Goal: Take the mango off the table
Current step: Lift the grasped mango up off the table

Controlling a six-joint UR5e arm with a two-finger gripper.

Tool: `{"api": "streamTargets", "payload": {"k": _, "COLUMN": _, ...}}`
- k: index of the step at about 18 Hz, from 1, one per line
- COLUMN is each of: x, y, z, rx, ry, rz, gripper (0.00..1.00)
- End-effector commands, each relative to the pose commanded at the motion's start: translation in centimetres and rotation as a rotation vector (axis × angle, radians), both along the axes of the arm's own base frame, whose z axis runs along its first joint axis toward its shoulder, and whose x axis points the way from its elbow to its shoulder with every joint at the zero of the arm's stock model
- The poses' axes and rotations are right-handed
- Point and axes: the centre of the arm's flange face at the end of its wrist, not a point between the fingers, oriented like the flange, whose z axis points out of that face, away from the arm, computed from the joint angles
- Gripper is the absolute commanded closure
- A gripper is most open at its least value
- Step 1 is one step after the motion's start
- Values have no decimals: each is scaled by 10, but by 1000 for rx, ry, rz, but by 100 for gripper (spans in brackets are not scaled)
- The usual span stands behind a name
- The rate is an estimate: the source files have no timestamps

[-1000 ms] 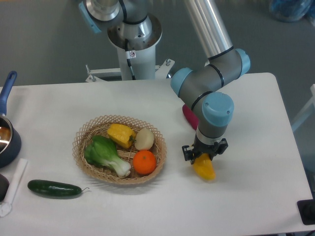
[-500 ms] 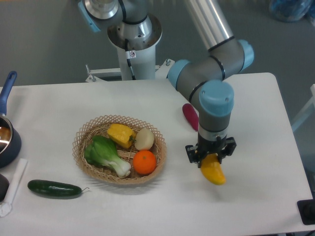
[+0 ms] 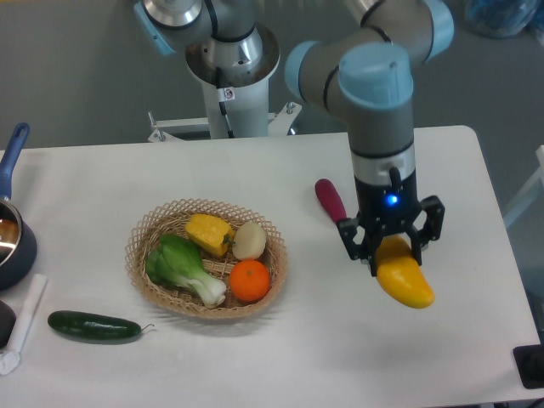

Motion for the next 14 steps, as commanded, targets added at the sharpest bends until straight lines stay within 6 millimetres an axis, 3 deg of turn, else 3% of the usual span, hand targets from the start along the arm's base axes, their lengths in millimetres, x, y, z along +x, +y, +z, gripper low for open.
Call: {"api": "streamTargets", "payload": {"k": 14, "x": 0, "y": 2, "z": -1, "rx": -7, "ry": 6, "rz": -32, "gripper": 51}}
